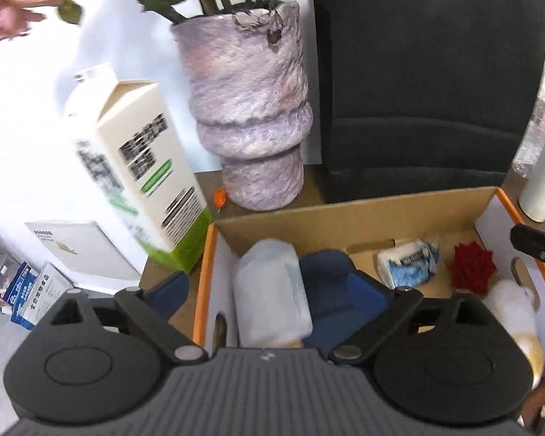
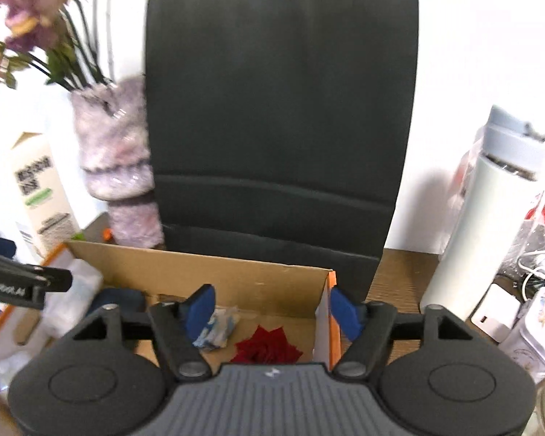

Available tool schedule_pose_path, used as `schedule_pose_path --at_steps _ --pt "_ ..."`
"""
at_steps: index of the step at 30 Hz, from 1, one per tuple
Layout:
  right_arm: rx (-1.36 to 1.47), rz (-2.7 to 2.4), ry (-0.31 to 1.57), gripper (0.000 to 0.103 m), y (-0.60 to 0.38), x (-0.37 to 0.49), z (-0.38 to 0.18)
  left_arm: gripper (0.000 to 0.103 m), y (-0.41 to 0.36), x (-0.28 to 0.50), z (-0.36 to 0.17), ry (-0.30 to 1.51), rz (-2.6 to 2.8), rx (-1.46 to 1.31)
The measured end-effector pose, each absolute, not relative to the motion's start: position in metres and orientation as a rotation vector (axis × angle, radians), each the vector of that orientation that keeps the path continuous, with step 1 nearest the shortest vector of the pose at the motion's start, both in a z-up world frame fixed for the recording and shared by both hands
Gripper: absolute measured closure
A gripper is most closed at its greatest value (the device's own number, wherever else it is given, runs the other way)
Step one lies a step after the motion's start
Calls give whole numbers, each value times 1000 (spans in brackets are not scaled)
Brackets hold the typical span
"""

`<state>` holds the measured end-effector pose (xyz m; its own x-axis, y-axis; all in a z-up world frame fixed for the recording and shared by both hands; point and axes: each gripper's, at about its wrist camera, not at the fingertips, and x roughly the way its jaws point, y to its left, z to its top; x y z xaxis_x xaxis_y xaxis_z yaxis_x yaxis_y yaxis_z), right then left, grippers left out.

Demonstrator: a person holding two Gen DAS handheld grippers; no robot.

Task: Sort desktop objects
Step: 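Lower the plastic box and flower into the cardboard box while both tools open, then withdraw both tools from the box back over the table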

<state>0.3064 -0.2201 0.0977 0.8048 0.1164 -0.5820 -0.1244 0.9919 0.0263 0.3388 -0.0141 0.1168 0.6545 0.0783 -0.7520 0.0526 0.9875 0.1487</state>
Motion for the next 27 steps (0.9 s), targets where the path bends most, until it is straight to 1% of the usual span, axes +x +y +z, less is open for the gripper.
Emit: schedule_pose_path --at_steps 1,3,6,13,21,23,27 --pt "-19 137 611 27 -220 296 102 4 -14 333 119 854 8 170" --pt "-23 153 592 20 -219 277 108 2 -14 316 121 836 12 193" --pt "-36 184 577 14 -219 248 110 1 -8 283 125 808 35 201" --pt "-48 208 584 13 -229 171 82 0 13 187 110 792 -122 65" --pt "30 257 608 13 -235 75 38 0 36 84 68 790 -206 -116" --pt "34 258 599 12 -235 54 30 0 40 59 57 762 -220 -134" --pt "69 271 584 12 -232 32 17 0 47 23 43 628 -318 -188"
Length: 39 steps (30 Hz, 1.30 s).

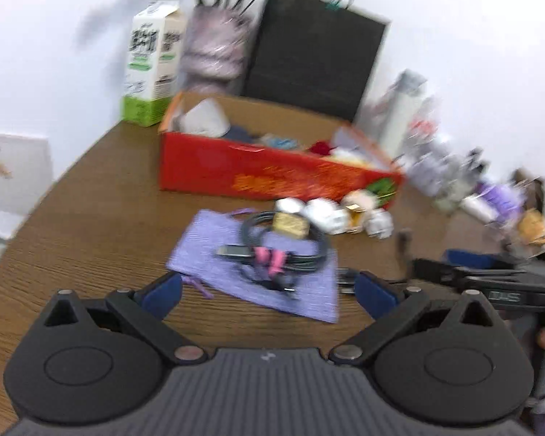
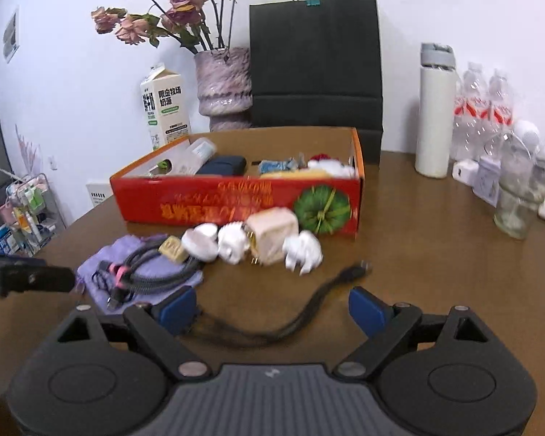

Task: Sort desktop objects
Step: 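Withdraw both tools from the box back over the table, then grasp the white round cap with the left tool while the right tool grasps the white crumpled tissue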

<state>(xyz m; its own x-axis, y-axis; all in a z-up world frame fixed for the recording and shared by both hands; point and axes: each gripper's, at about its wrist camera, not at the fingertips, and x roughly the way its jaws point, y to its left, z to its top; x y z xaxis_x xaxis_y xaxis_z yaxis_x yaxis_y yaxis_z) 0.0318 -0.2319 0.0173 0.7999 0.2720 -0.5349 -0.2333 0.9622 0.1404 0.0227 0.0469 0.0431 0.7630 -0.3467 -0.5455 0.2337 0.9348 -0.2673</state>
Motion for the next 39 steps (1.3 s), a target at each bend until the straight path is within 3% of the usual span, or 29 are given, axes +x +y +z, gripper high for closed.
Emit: schedule_pose_path --at_steps 20,26,31,32,34,36,39 --pt "143 209 544 16 -239 20 7 0 16 8 39 509 -304 -61" --pt "123 255 561 35 -239 38 16 1 -19 50 65 561 -346 118" --pt "80 271 603 41 -240 91 25 10 -57 98 63 582 -353 286" --pt "78 261 627 47 -240 103 23 11 -60 106 60 567 -381 299" --pt "55 242 654 56 -239 121 16 18 -63 126 51 598 -396 292" --pt "59 230 667 61 -241 132 8 34 -62 144 42 648 -387 287" --pt "92 241 678 66 -245 138 -1 42 -55 154 33 684 -423 241"
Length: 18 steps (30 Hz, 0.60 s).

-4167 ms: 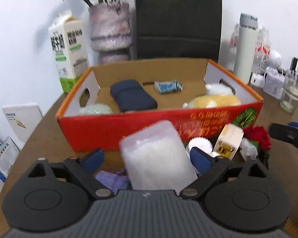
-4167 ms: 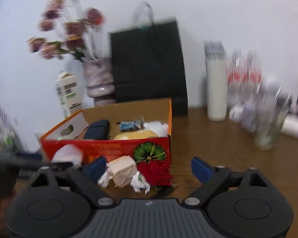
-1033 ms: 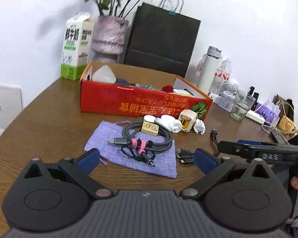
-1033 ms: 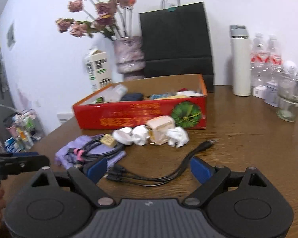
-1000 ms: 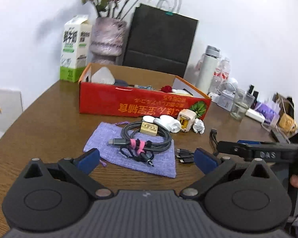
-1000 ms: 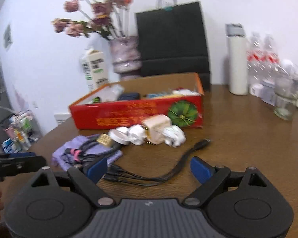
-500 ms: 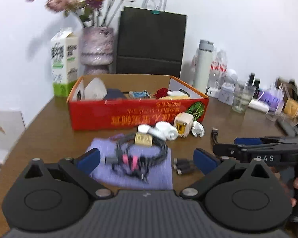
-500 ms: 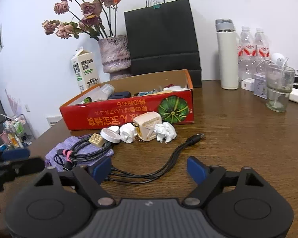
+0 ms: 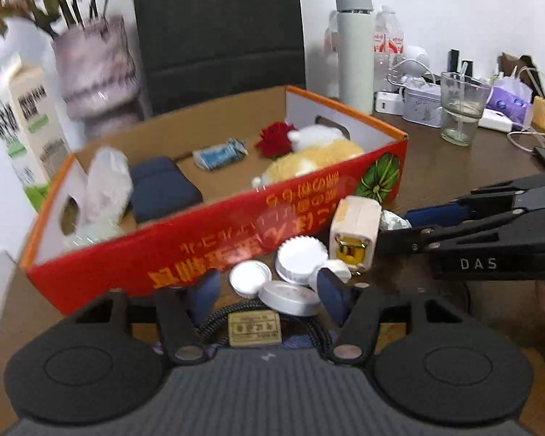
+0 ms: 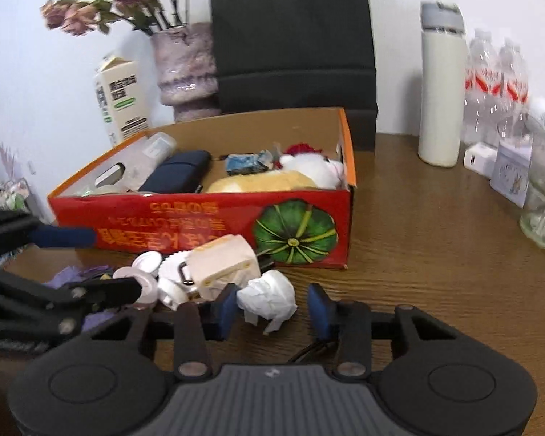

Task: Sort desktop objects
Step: 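Grasp the white round cap with the left tool while the right tool grasps the white crumpled tissue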

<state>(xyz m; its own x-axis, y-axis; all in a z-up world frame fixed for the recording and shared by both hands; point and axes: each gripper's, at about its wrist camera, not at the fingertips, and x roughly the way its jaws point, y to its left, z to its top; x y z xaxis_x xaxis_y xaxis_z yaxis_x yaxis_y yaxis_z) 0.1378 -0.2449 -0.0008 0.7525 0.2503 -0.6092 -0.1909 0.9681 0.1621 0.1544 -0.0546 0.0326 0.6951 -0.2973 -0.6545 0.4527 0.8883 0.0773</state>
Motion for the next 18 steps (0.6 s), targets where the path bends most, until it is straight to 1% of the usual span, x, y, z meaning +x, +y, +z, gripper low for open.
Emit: schedule_pose_path --at_steps 2,3,6,8,9,10,15,18 --pt "76 240 678 70 -243 139 -5 44 -50 156 28 709 -447 201" --pt "65 234 673 74 -243 139 -7 43 -51 155 27 712 -454 197" --pt "53 222 663 79 -242 138 -8 43 -56 148 27 695 -468 230" --pt "72 225 661 81 -243 136 -7 43 -62 143 25 683 -474 258" --pt "77 224 659 81 -243 135 -8 55 -65 141 24 675 -465 281" --pt "76 222 657 81 -243 134 -8 62 -68 139 24 665 -464 300" --pt "70 207 609 82 -243 122 -2 62 -59 132 37 624 -441 252" --pt "72 201 541 83 -245 111 7 62 -32 133 66 605 -421 86"
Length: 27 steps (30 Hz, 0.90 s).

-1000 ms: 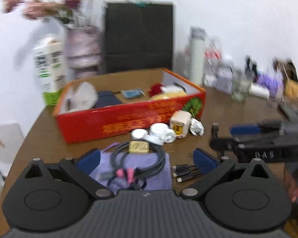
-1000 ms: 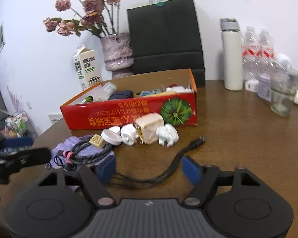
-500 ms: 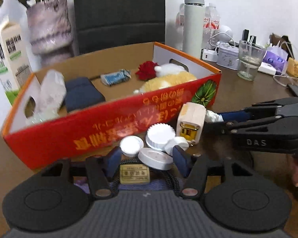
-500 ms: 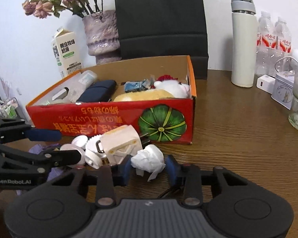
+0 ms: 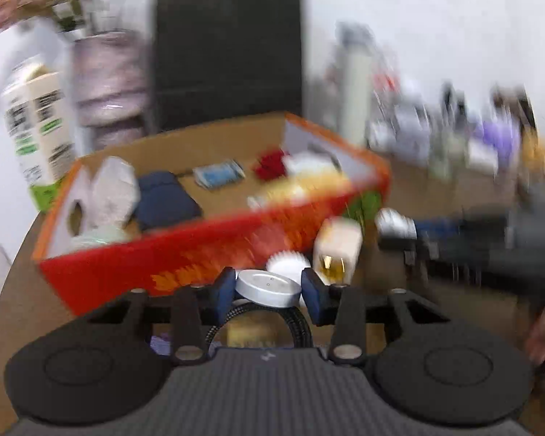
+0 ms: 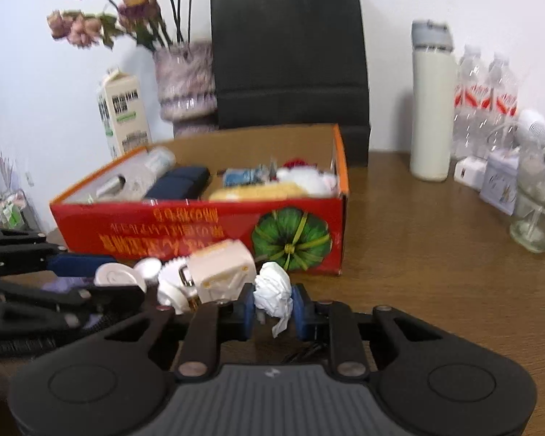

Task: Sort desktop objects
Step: 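Grasp the white round cap with the left tool while the right tool grasps the white crumpled tissue, then carry the cap and tissue into the cardboard box while both tools open to release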

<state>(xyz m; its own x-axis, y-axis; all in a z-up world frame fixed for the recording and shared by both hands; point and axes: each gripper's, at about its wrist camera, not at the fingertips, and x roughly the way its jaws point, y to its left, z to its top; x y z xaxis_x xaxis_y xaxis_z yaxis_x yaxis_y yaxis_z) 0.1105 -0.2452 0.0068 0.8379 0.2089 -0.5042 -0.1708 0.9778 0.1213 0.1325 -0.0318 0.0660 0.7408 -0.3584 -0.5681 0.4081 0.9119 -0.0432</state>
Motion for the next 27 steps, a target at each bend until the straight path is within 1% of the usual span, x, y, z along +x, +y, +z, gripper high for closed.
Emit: schedule_pose_path --at_steps 2,6,8,10,13,17,20,23,27 --pt "74 211 494 83 -245 104 13 62 -9 130 86 558 -424 -29" --pt "93 259 432 83 -243 98 21 62 16 118 104 462 -489 -206" --pt "110 308 416 83 -242 94 22 62 11 106 117 424 -495 -176" --pt "160 423 389 83 -241 89 27 62 2 89 128 348 -484 -110" --pt "106 446 347 83 -228 77 36 62 -4 81 135 311 -459 -71" --pt "62 438 318 83 -220 74 48 62 -3 100 144 352 -389 -20" --pt "11 398 322 83 -221 94 68 62 -6 137 155 416 -348 27" --pt "61 382 398 82 -228 138 87 62 -17 187 154 502 -328 50" --pt "219 354 553 82 -234 218 93 62 -43 255 129 632 -247 111"
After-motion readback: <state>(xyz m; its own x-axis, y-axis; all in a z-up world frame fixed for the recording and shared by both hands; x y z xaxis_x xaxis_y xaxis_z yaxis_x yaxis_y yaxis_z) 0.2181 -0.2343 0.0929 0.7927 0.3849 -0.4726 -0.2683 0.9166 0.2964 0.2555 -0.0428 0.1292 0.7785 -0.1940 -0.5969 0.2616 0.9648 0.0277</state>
